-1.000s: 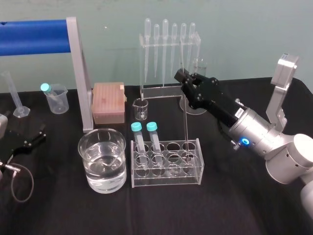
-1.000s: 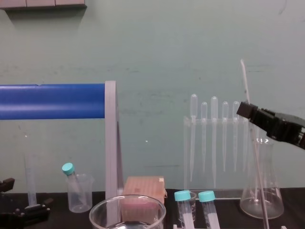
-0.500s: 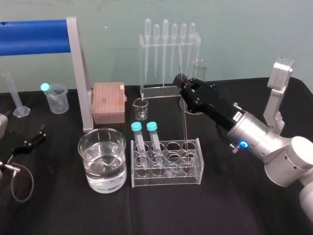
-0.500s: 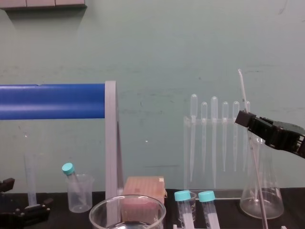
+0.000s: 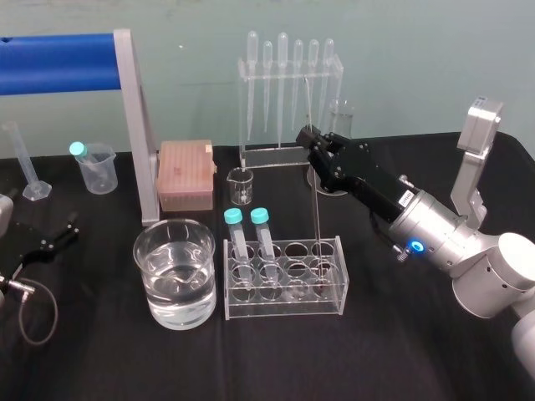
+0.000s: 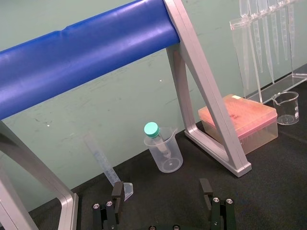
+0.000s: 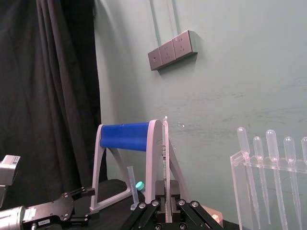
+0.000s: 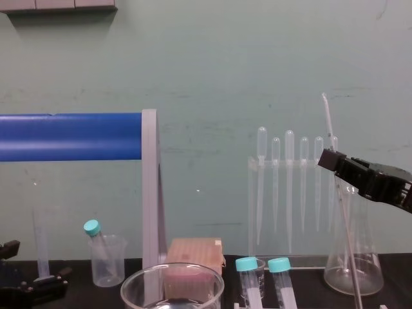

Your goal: Hold the thermometer with one hand and immerse one end into the beaker, then reinsert it into the test tube rack.

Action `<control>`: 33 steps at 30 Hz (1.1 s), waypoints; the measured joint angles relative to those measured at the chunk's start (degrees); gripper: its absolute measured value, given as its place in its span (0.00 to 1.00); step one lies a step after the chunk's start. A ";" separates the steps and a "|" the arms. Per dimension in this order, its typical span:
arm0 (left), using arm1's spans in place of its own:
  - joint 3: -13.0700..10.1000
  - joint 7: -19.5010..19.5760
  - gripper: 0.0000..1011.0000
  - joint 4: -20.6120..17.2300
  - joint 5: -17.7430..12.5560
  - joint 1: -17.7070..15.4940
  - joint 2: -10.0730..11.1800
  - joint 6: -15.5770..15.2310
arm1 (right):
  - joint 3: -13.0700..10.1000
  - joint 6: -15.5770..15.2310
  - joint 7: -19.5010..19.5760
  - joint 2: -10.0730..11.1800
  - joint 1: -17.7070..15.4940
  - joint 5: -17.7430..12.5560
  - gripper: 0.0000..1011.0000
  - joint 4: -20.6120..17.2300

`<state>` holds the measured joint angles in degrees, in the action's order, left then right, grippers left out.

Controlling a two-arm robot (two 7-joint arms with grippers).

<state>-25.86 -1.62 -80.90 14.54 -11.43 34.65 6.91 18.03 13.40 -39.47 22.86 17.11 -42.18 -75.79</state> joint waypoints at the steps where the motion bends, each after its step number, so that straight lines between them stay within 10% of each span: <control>1: 0.00 0.00 1.00 0.00 0.00 0.00 0.00 0.00 | 0.00 0.01 0.00 0.00 0.00 0.00 0.08 0.00; 33: 0.00 0.00 1.00 0.00 0.00 0.00 0.00 0.00 | -0.01 0.07 0.00 0.00 0.00 -0.01 0.99 -0.06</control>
<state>-25.86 -1.62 -80.90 14.55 -11.43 34.64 6.91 18.03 13.47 -39.47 22.86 17.11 -42.19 -75.84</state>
